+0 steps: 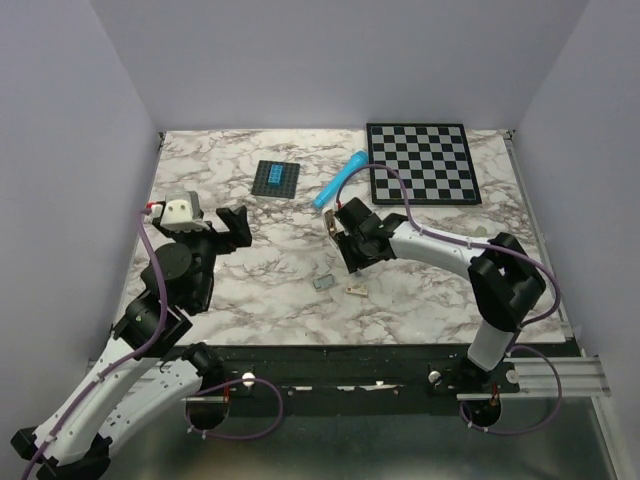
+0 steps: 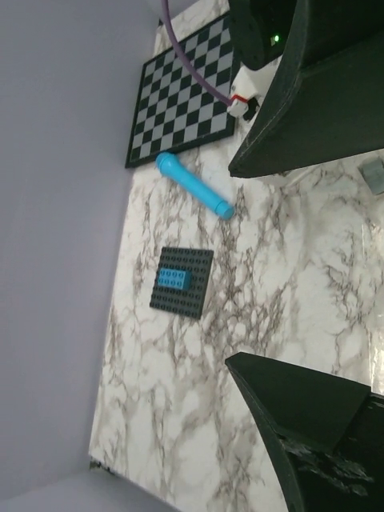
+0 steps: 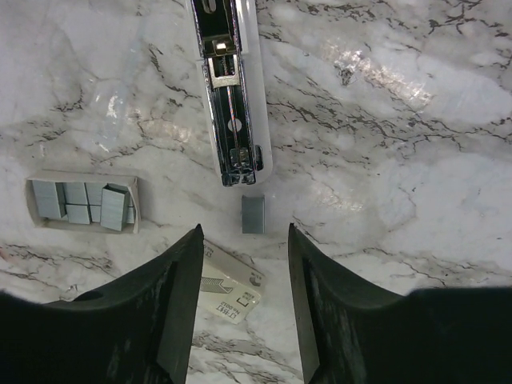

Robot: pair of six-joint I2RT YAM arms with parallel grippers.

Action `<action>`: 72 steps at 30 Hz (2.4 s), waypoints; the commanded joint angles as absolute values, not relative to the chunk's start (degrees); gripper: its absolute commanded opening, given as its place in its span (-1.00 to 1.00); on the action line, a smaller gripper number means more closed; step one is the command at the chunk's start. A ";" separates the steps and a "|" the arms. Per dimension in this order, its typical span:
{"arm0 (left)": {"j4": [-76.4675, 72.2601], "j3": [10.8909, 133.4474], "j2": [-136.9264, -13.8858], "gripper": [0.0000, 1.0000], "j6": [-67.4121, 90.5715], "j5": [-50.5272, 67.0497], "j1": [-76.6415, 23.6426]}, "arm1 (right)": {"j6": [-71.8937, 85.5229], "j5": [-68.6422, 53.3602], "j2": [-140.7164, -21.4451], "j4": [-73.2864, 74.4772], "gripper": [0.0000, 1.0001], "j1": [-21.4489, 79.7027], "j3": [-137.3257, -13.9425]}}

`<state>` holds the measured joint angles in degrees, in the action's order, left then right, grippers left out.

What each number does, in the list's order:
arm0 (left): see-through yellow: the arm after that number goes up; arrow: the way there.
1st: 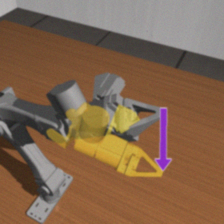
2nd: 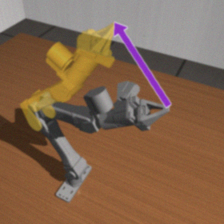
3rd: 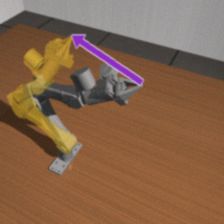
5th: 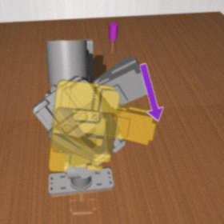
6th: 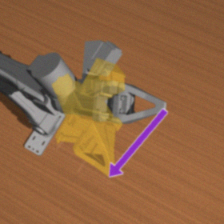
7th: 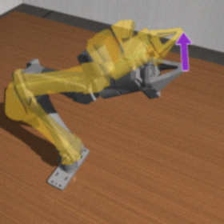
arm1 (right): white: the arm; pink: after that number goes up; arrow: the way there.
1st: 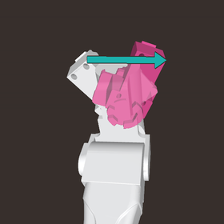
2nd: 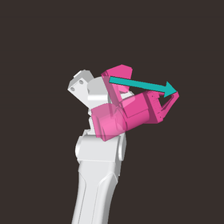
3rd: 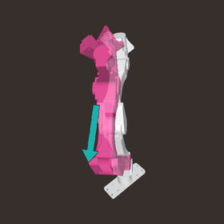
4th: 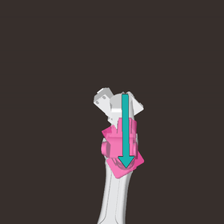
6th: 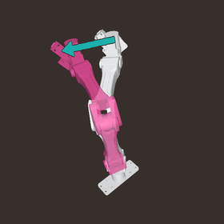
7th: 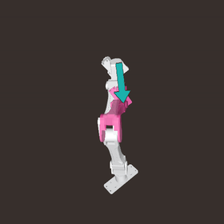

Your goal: Load the staples into the stapler

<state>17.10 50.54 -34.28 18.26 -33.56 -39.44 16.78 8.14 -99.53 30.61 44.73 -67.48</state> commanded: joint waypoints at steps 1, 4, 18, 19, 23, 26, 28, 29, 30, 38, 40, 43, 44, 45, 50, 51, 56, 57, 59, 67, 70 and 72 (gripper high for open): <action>14.95 43.96 -31.12 0.97 10.55 -40.79 -38.15 | 16.52 5.80 -103.09 34.19 0.01 44.21 -70.57; 14.24 41.49 -29.71 0.96 10.99 -38.68 -34.90 | 16.61 5.80 -104.59 34.37 -0.06 44.21 -71.10; 13.27 40.08 -28.56 0.93 12.66 -33.14 -29.27 | 16.70 7.21 -107.93 31.73 -0.17 44.21 -71.11; 13.27 39.99 -28.56 0.93 12.83 -32.53 -29.18 | 16.61 7.29 -108.02 31.55 -0.22 44.21 -71.02; 13.18 39.90 -28.65 0.93 13.18 -31.47 -28.30 | 16.79 7.65 -108.37 30.94 -0.23 44.21 -70.67; 13.18 39.73 -28.57 0.91 13.53 -30.77 -27.78 | 16.79 8.00 -108.81 30.94 -0.24 44.21 -70.66; 13.10 39.73 -28.74 0.91 13.53 -30.50 -27.34 | 16.79 8.09 -108.98 30.67 -0.28 44.21 -70.49; 13.18 39.73 -28.74 0.91 13.54 -30.15 -27.16 | 16.79 8.17 -109.07 30.59 -0.30 44.21 -70.49; 13.10 39.73 -28.74 0.91 13.71 -29.97 -27.16 | 16.79 8.52 -109.16 30.59 -0.31 44.21 -70.40; 13.01 39.64 -28.74 0.90 13.89 -29.09 -26.37 | 16.87 9.14 -107.32 30.67 -0.59 44.21 -68.82; 13.01 39.64 -28.83 0.89 14.06 -28.92 -26.28 | 16.87 9.23 -106.18 30.67 -0.60 44.21 -67.77; 12.92 39.46 -28.83 0.89 14.15 -28.57 -26.10 | 16.53 9.32 -103.72 30.67 -0.61 44.21 -66.89; 13.01 39.46 -28.74 0.89 14.15 -28.48 -26.02 | 16.26 9.32 -103.10 30.67 -0.61 44.21 -66.54; 12.92 39.46 -28.83 0.89 14.24 -28.39 -25.93 | 16.09 9.40 -101.70 30.76 -0.60 44.21 -66.45; 12.92 39.46 -28.83 0.89 14.33 -28.04 -25.75 | 15.03 9.49 -98.35 30.94 -0.60 44.21 -67.76; 12.92 39.55 -28.92 0.89 14.41 -28.04 -25.66 | 14.86 9.41 -97.91 30.94 -0.60 44.21 -68.20; 12.92 39.46 -28.83 0.89 14.41 -27.95 -25.40 | 12.75 9.67 -96.68 27.43 -0.60 44.03 -69.61; 12.92 39.55 -28.74 0.89 14.41 -27.86 -25.40 | 11.79 9.58 -96.85 26.81 -0.60 44.12 -69.96; 13.01 39.38 -28.65 0.89 14.41 -27.77 -25.31 | 10.90 9.49 -97.38 24.63 -0.60 44.12 -70.84; 12.66 39.11 -28.21 0.89 14.24 -28.04 -24.96 | 5.54 7.91 -100.11 16.09 -0.60 44.12 -71.63; 12.57 39.02 -28.39 0.89 14.24 -28.04 -24.87 | 3.61 7.65 -101.33 13.28 -0.60 44.12 -71.19; 12.57 39.02 -28.39 0.89 14.24 -28.04 -24.79 | 2.38 7.65 -101.78 11.08 -0.60 44.12 -70.58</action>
<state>13.37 39.51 -28.82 14.20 -28.84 -25.34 6.26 8.23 -99.72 17.17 44.49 -70.24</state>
